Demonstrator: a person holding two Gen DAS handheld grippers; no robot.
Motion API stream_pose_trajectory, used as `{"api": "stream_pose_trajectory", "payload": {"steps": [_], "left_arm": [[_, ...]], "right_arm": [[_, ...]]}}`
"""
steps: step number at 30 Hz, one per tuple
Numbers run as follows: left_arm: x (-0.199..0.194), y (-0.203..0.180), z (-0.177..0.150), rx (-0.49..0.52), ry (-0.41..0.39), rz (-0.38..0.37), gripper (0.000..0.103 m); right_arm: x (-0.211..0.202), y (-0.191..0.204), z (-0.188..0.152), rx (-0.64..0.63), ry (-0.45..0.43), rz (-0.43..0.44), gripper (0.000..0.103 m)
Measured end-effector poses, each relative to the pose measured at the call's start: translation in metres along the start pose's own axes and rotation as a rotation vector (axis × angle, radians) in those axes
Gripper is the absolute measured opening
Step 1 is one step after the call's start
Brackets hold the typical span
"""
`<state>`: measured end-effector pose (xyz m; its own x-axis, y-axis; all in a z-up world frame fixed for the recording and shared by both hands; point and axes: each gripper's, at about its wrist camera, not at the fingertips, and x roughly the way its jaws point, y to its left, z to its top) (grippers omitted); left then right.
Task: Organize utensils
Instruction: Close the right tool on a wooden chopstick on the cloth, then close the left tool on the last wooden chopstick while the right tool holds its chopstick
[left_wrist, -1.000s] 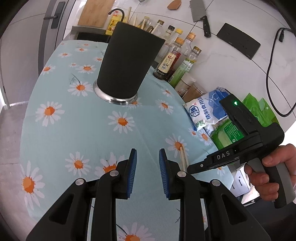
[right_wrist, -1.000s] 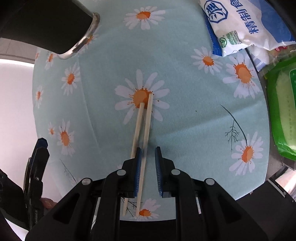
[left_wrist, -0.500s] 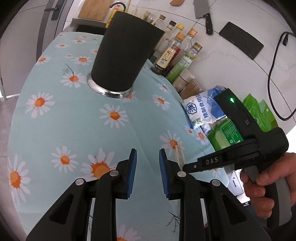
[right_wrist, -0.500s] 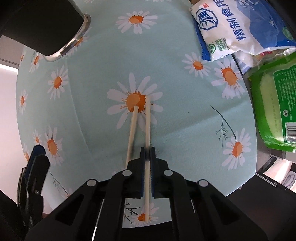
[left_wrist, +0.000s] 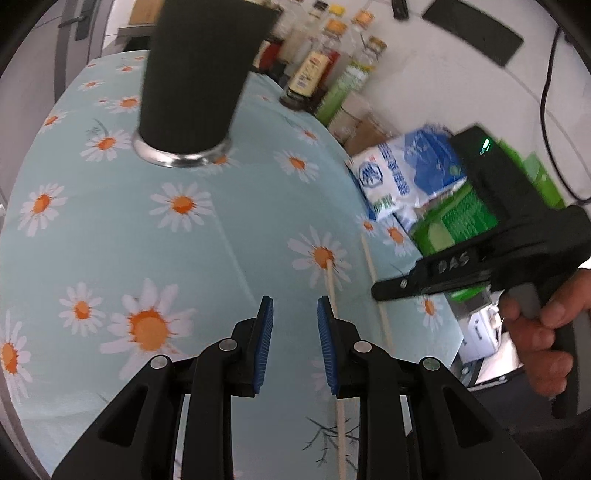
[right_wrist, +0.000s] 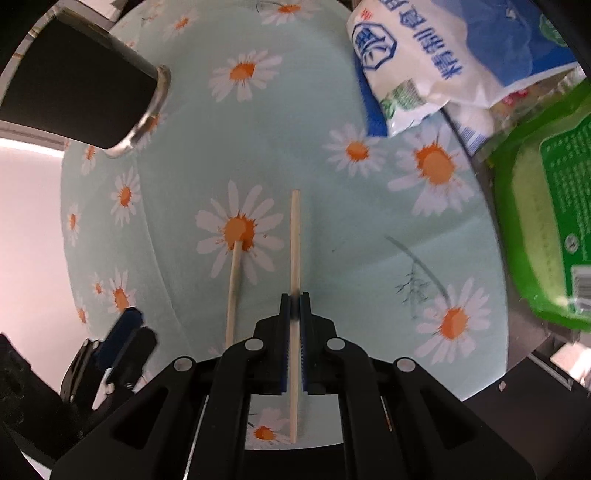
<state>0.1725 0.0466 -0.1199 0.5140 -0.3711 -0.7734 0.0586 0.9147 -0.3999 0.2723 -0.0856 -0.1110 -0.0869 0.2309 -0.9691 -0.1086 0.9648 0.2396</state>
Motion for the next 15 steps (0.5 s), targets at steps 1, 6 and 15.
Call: {"api": "stream_pose_trajectory", "payload": {"steps": [1,6,15], "left_arm": [[0.004,-0.006,0.0,0.011,0.017,0.014,0.024],[0.02,-0.031,-0.004,0.035,0.13,0.041,0.024],[0.044,-0.059,-0.006,0.074,0.304,0.199,0.024]], "right_arm": [[-0.001,-0.004,0.003,-0.015,0.003,0.02,0.005],[-0.005,-0.016,0.01,-0.064,-0.008,0.082,0.005],[-0.03,-0.05,0.002,-0.201,-0.051,0.211,0.005]]}}
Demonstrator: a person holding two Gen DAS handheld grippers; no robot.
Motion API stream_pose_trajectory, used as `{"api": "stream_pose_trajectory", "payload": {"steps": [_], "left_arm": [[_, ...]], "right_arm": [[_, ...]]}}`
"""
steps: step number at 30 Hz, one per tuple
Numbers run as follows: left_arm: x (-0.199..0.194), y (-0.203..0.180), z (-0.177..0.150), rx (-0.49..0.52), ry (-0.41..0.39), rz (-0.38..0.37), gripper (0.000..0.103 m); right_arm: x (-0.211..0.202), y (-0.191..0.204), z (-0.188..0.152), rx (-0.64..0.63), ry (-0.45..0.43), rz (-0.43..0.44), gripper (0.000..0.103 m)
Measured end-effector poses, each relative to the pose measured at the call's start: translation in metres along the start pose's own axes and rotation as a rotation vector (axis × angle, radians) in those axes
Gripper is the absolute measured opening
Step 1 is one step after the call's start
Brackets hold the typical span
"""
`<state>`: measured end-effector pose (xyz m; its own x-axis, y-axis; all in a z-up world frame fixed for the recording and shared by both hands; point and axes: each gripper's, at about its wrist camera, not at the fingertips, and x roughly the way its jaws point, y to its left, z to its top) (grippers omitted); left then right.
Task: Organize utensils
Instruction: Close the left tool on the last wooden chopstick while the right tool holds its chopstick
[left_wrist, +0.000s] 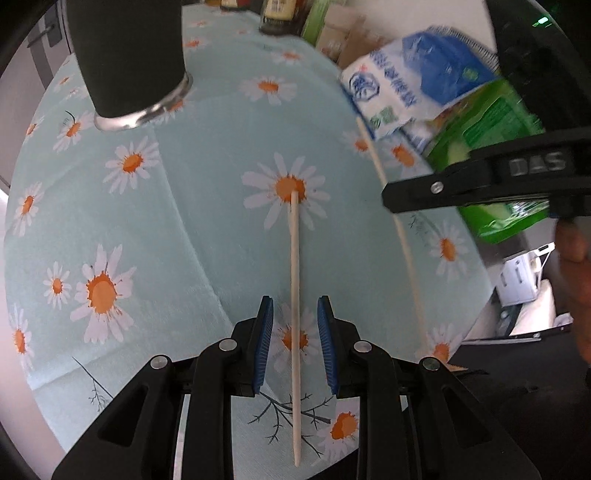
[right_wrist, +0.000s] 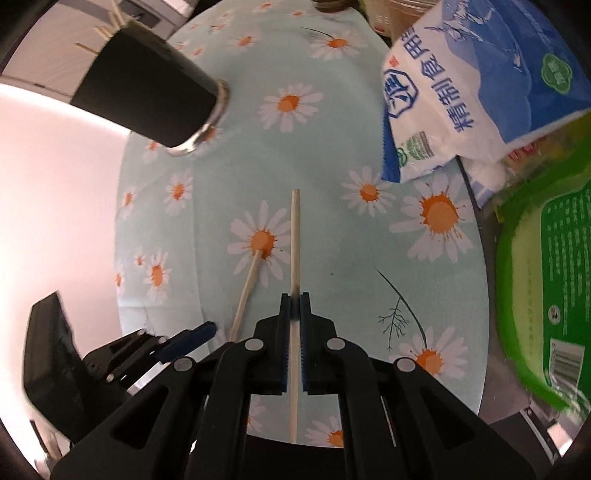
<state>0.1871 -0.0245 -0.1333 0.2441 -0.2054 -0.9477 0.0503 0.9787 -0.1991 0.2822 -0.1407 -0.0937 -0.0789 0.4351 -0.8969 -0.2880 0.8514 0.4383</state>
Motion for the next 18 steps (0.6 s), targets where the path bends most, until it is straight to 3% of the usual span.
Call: {"api": "stream_pose_trajectory", "payload": {"steps": [7,15,18], "left_arm": [[0.012,-0.012,0.013,-0.021,0.075,0.092,0.019],[0.019,-0.023,0.022,-0.041,0.092,0.167,0.005],[0.017,-0.02,0.022,-0.066,0.084,0.156,0.004]], "right_arm": [[-0.034,-0.033,0.005,-0.041,-0.022,0.051,0.005],[-0.029,-0.047,0.013,-0.023,0.004,0.085,0.005],[-0.028,-0.051,0.015,-0.013,0.016,0.092,0.006]]}}
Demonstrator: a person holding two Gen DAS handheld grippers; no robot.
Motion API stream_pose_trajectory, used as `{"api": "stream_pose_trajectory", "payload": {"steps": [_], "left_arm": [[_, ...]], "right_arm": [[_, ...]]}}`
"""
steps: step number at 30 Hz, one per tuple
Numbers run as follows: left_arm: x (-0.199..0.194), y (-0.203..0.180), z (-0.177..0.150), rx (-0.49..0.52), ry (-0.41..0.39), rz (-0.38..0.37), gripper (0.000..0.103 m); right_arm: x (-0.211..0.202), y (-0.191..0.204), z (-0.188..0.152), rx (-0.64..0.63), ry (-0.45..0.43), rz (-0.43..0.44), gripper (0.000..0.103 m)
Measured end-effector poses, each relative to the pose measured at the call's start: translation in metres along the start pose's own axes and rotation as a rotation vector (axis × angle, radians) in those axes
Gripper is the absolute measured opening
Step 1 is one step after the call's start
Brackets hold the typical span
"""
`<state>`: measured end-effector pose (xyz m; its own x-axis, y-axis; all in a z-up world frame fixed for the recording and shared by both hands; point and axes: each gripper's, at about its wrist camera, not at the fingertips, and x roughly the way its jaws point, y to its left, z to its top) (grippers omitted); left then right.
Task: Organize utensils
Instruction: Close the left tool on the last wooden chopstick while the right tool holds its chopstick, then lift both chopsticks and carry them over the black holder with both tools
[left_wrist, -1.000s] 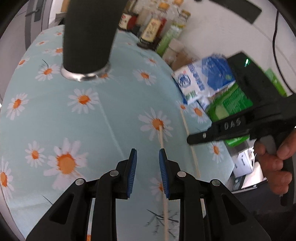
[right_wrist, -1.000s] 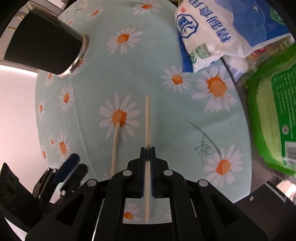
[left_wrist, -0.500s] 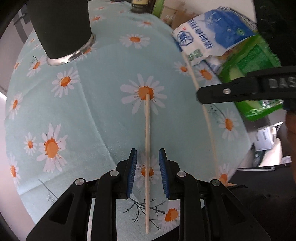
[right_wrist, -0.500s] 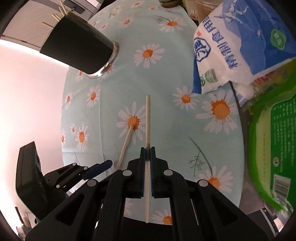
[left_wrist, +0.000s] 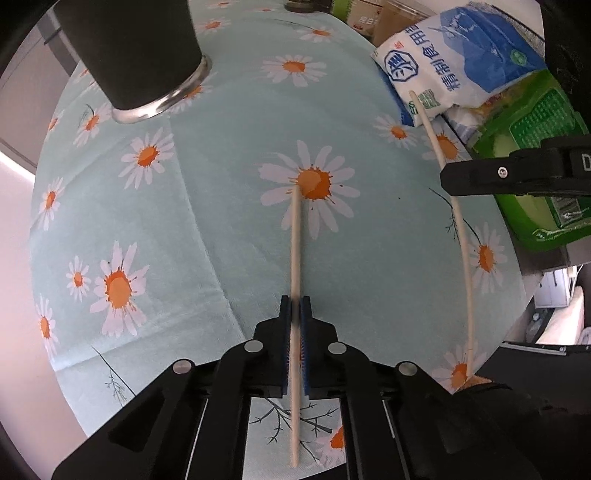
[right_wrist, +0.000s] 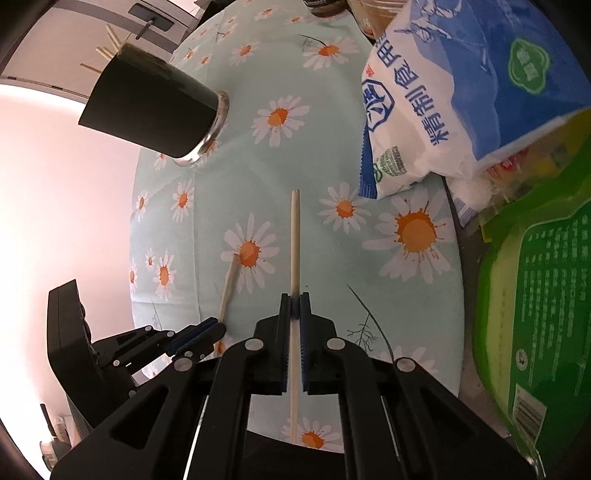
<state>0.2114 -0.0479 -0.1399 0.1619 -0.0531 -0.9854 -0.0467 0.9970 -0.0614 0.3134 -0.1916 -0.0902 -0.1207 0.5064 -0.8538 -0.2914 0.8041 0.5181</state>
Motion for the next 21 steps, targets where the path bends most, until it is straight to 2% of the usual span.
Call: {"api": "stream_pose_trajectory", "payload": {"steps": [6,11,16,21], "left_arm": [[0.0,0.021,-0.003,-0.078,-0.018,-0.084,0.004],[-0.007,0.04,-0.005,-0.099,-0.063,-0.125,0.004],[-0.03,0.064,-0.004,-0.117,-0.145,-0.166,0.004],[-0.057,0.098,-0.007,-0.181,-0.252,-0.205,0.004]], "right_arm": [[0.003,0.006,0.002,-0.003,0.003,-0.013,0.005],[0.004,0.018,0.004,-0.004,-0.019,-0.044,0.006],[0.004,0.038,0.009,0.0,-0.049,-0.064,0.005],[0.005,0.067,0.014,-0.033,-0.087,-0.081,0.006]]}}
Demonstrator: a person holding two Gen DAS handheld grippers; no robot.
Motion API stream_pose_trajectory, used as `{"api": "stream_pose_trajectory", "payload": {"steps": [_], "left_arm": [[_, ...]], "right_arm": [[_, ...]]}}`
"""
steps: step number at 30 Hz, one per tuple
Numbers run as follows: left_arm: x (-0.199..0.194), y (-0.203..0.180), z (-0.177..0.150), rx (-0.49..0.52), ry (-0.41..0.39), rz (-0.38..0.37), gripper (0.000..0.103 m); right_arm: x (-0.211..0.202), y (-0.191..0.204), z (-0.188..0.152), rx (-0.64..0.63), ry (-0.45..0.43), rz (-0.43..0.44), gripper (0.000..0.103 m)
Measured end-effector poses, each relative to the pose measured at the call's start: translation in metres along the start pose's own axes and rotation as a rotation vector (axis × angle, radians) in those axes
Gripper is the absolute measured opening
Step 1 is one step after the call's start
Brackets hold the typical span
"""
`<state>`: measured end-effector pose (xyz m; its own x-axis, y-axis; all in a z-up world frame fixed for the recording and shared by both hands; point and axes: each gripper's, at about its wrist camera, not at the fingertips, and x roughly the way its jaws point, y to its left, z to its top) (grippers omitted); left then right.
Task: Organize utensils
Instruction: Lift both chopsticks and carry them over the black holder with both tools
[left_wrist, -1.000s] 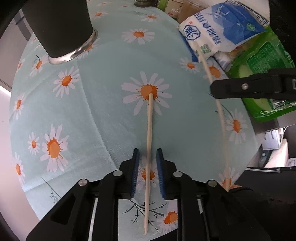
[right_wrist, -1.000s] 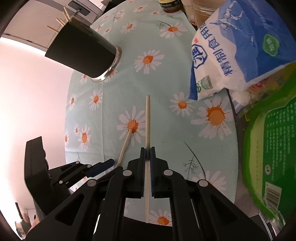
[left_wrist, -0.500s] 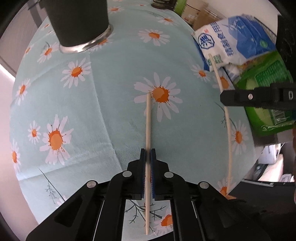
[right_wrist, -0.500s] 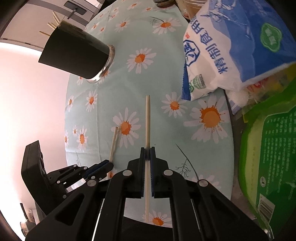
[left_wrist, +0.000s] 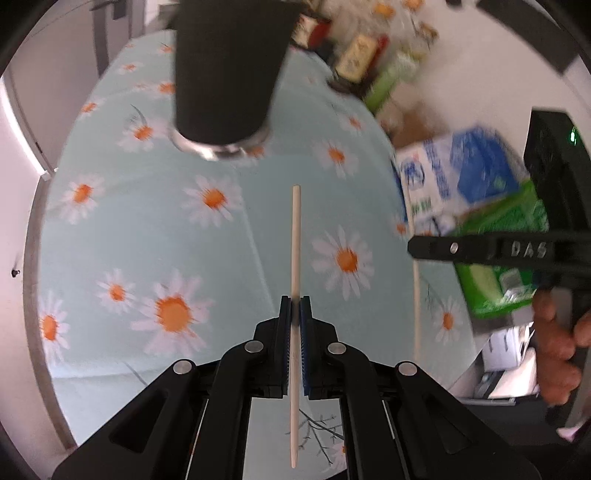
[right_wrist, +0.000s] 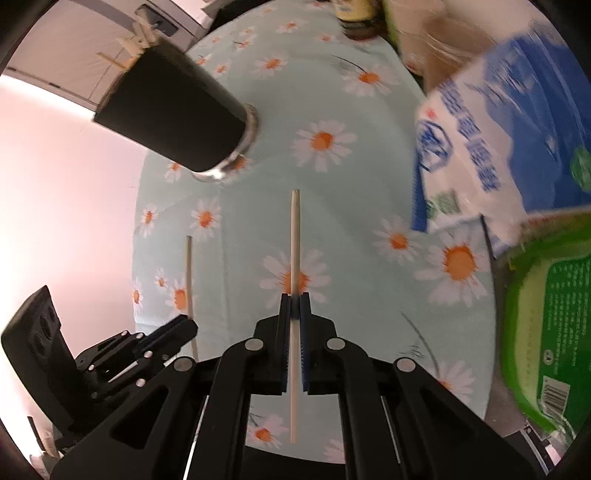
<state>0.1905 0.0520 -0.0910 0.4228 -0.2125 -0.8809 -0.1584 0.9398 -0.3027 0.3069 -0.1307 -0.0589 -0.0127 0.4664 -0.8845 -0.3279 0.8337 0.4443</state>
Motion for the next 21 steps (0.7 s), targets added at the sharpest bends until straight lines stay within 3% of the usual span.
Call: {"api": "stream_pose_trajectory", "payload": {"steps": [13,21], "left_arm": [[-0.053,0.027,0.018,-0.053,-0.235,-0.119,0.004],[-0.083,0.028,0.042,-0.045,-0.389,-0.176,0.004]], "right_arm": [[-0.02,0.07,0.016,-0.1,-0.17,-0.047,0.006],[-0.041,0.112,0.029,-0.256,-0.32,-0.028,0.006]]}}
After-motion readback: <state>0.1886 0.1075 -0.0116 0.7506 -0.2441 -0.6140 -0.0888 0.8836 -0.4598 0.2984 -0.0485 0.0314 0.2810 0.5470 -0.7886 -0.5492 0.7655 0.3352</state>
